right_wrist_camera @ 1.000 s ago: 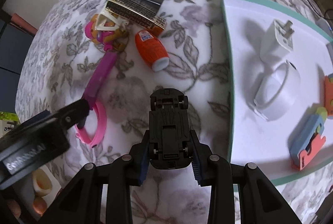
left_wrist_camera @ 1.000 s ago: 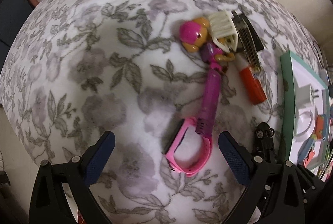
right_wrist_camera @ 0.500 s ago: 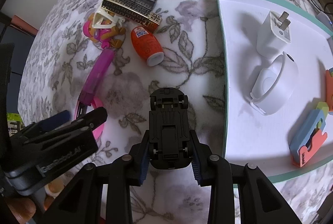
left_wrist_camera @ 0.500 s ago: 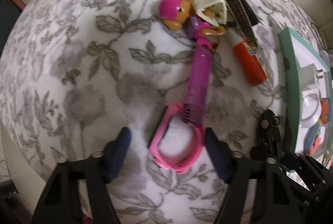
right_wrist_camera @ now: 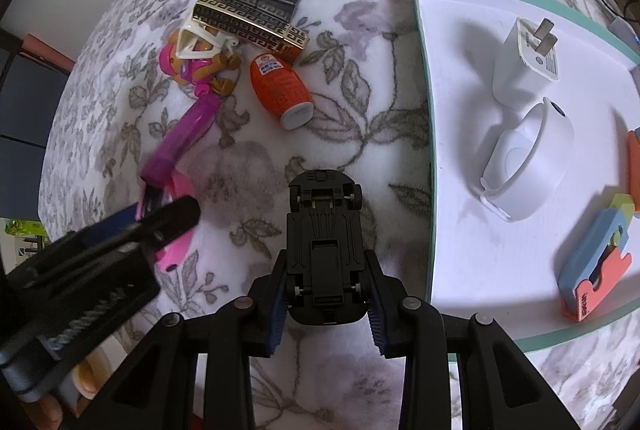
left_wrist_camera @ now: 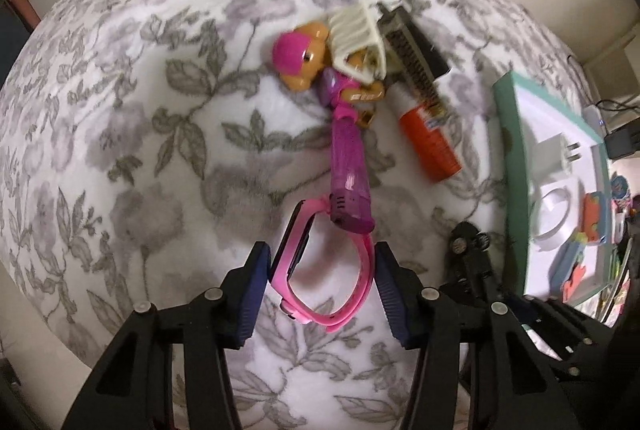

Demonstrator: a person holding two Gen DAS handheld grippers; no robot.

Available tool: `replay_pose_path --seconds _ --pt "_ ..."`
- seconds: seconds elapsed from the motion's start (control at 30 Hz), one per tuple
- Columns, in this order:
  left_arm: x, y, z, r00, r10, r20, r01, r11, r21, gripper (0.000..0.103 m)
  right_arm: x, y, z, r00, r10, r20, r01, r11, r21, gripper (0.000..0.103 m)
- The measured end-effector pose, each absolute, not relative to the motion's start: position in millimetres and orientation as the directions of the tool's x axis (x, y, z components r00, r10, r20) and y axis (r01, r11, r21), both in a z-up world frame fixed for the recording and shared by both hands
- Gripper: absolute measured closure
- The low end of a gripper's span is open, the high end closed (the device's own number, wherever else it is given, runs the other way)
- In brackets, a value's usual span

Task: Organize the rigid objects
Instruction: 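Carry pink watch band with left tool while right tool carries black car to tray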

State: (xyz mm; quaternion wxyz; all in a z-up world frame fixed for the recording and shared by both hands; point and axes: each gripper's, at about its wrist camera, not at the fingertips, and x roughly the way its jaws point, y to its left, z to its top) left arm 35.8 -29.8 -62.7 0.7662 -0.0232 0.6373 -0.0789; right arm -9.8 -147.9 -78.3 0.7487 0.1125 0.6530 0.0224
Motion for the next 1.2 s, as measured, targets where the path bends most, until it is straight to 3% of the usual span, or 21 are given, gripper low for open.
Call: replay_pose_path --seconds 0.7,1.2 --pt "38.3 -6.7 10.3 0.415 -0.274 -0.868 0.133 0.962 -0.240 0.049 -10.5 -179.6 -9.8 0.376 0.282 -0.883 0.159 0.919 0.361 0.067" --pt "33.4 -77.3 22.6 0.385 -0.286 -0.878 0.288 0.940 -0.180 0.049 -15.9 -261.5 9.0 0.436 0.084 -0.896 0.372 0.890 0.265 0.067"
